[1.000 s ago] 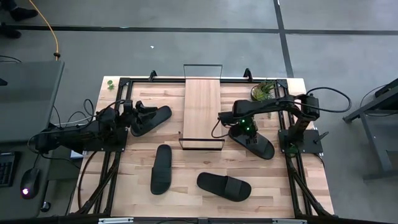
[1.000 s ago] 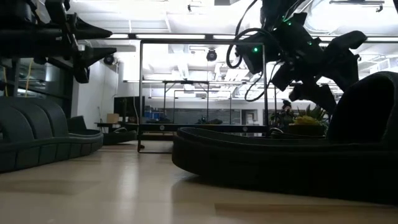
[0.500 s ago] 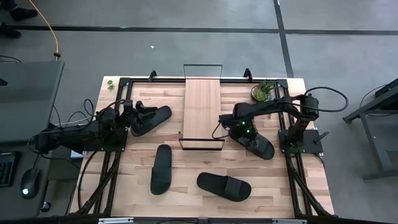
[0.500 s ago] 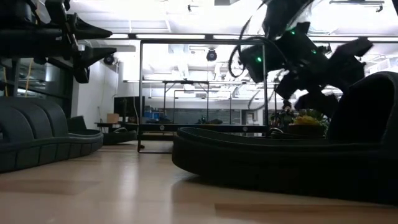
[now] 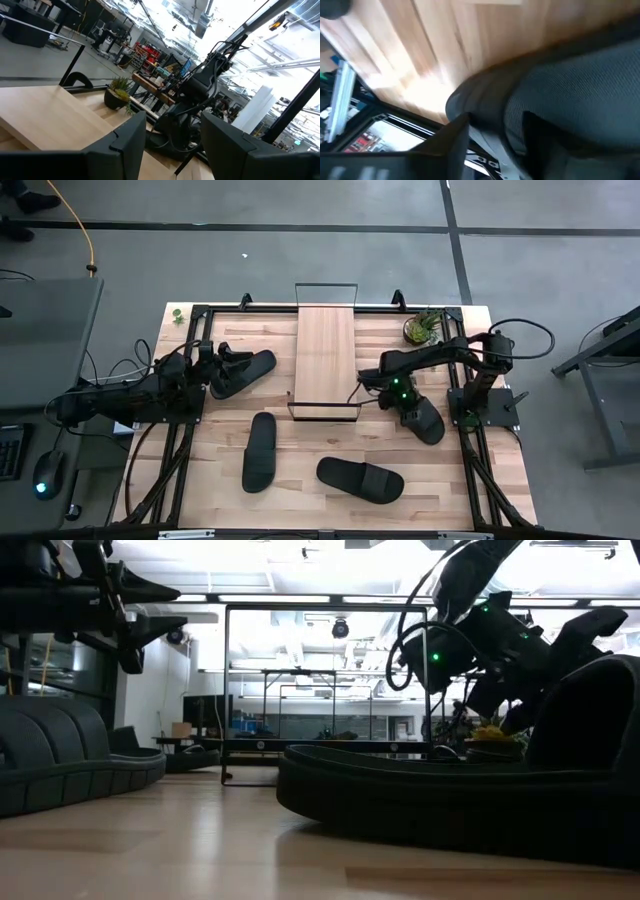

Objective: Pick and place slides into the shelf
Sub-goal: Put the top right black slipper on the shelf

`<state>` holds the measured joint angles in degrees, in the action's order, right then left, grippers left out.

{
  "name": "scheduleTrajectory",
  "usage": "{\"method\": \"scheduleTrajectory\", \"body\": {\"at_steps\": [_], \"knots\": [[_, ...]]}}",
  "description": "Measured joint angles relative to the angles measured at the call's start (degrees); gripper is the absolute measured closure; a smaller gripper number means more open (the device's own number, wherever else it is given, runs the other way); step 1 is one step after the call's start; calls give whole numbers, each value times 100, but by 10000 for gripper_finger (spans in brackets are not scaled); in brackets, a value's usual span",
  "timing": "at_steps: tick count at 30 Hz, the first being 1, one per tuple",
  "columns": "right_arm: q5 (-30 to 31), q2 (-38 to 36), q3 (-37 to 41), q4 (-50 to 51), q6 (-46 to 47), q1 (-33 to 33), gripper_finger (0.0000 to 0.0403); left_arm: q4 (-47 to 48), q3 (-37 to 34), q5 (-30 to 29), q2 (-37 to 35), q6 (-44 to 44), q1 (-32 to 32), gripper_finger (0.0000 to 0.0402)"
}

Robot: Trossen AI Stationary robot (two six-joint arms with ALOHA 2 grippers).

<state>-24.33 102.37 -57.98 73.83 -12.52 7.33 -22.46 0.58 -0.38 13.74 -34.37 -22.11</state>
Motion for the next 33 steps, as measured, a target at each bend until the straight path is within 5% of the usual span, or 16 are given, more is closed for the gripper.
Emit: {"method": "scheduleTrajectory", "body": {"at_steps": [8,22,33], "knots": [[-483,-4,0,-68,-109,11,394,0,0,0,1,0,0,229],[-593,-53,2,10,28,293,400,2,0,-2,2,0,0,229],[-267,-857,-435,153,258,968,402,4,0,-24,0,0,0,229]]}}
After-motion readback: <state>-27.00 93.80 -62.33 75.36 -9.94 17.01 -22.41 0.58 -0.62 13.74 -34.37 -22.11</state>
